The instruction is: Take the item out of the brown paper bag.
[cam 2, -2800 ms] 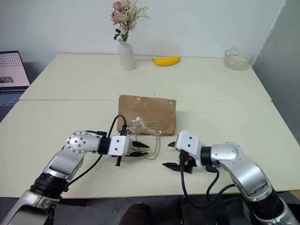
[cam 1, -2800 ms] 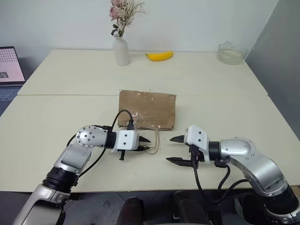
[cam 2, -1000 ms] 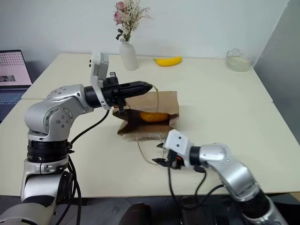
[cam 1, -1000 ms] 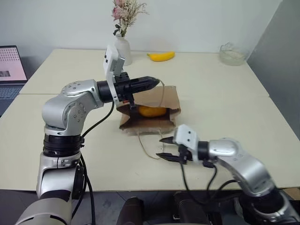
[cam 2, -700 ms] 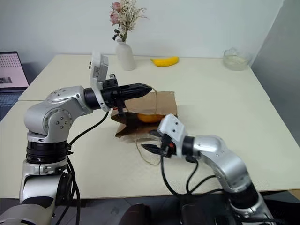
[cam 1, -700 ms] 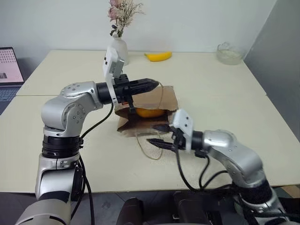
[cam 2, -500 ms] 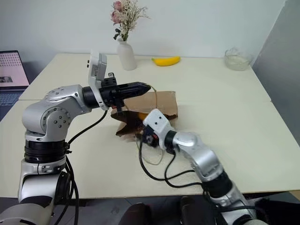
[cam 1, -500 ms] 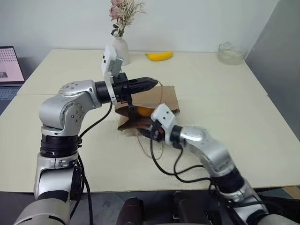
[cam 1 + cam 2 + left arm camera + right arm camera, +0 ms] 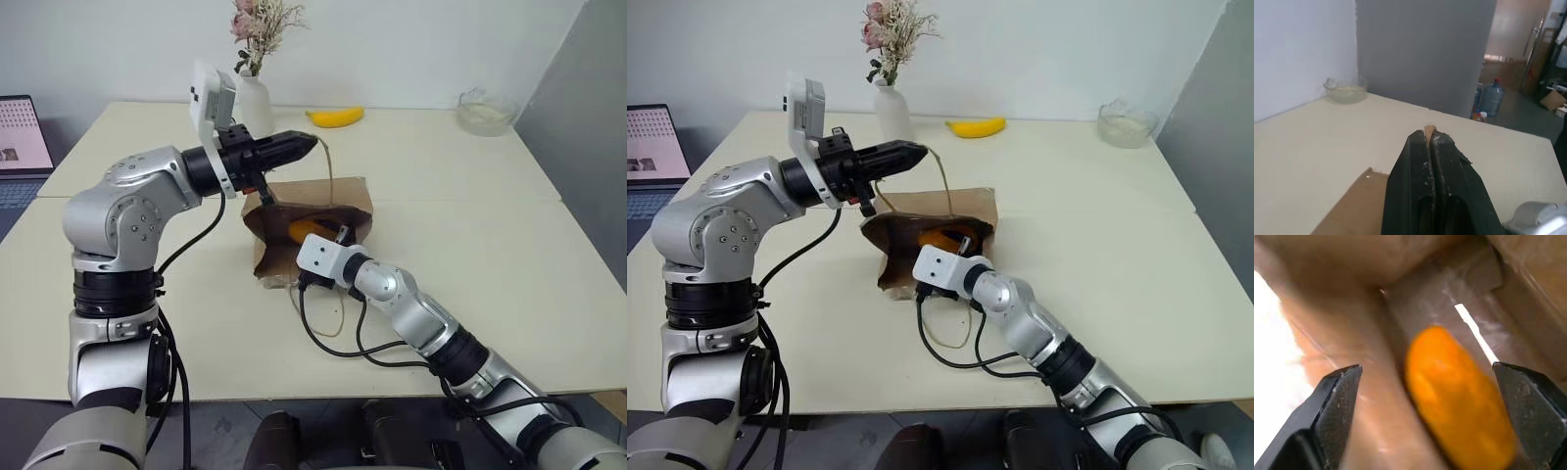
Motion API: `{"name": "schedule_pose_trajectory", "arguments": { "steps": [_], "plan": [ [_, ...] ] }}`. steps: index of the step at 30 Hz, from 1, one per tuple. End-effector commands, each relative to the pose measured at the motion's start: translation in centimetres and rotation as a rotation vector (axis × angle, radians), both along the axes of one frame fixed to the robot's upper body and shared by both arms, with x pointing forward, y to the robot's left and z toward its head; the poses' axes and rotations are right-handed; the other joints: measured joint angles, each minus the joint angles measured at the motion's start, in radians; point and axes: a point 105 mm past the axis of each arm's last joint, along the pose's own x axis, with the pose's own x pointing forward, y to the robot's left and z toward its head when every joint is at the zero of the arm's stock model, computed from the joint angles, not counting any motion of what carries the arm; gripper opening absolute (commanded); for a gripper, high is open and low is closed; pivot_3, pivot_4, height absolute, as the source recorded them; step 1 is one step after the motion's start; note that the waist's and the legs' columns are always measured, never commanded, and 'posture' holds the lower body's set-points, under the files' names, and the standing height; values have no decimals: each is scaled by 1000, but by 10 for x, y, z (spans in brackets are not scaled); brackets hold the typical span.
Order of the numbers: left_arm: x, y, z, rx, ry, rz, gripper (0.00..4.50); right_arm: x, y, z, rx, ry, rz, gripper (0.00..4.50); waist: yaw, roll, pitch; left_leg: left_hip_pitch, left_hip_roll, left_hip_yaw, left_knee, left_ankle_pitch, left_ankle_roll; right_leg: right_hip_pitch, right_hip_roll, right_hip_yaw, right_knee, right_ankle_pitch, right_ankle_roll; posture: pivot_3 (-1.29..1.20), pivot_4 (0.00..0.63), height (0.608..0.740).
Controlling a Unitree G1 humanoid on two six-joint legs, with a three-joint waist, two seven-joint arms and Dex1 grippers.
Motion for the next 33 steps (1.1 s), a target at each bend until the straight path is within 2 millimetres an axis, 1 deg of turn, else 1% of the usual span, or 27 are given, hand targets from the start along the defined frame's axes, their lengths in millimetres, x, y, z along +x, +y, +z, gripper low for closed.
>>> {"name": "schedule_pose_trajectory", "arguments": {
  "steps": [1,4,7,10,13,16,18,19,22,26,29,33],
  "plan": [
    [-6,-1,16,-21,-53,-23,0,9,6,12,-83,-88,17,4474,-1,0,0,0,0,0,0,0,0,0,0,0,0,0,0,0,150,740],
    [-5,-1,14,-18,-53,-26,0,22,4,11,-158,-106,6,4474,-1,0,0,0,0,0,0,0,0,0,0,0,0,0,0,0,150,740],
    [-6,-3,12,-12,-54,-37,0,42,-1,7,-257,-133,-22,4474,-2,0,0,0,0,0,0,0,0,0,0,0,1,0,0,0,150,740],
    [-7,-5,9,5,-61,-48,0,54,-5,1,-298,-118,-42,4474,-2,0,0,0,0,0,0,0,0,0,0,0,0,1,-1,0,150,740],
    [-7,-5,8,15,-65,-46,0,59,-7,-5,-317,-85,-45,4474,-6,0,0,0,0,1,0,0,0,0,0,1,0,1,-2,0,150,740],
    [-6,-3,6,23,-66,-38,0,59,-3,-1,-285,-80,-27,3888,-8,0,0,0,0,0,0,0,0,0,0,1,0,1,-2,0,150,740],
    [-6,-2,6,26,-66,-34,0,56,1,3,-263,-95,-5,3194,-10,0,0,0,0,1,0,0,0,0,0,1,1,1,-2,0,150,740],
    [-5,-2,5,30,-68,-29,0,53,3,7,-243,-97,12,3002,-10,0,0,0,0,0,0,0,0,0,0,1,1,1,-2,0,150,740],
    [-3,0,3,36,-69,-16,0,36,5,17,-165,-67,81,2978,-8,0,0,0,0,0,0,0,0,0,0,1,0,1,-2,0,150,740],
    [0,1,1,42,-67,-5,0,8,-6,27,-115,14,197,2978,-6,0,0,-1,0,0,0,0,0,0,0,0,0,0,-1,0,150,740],
    [1,0,-1,45,-65,0,0,-19,-15,38,-24,143,314,2978,-2,0,0,0,0,-1,0,0,0,0,0,-1,0,0,0,0,150,740],
    [2,-3,-4,51,-63,-8,0,-58,-31,60,166,338,471,2977,2,0,0,0,0,-1,0,0,0,0,0,-1,0,0,0,0,150,740]
  ]
}}
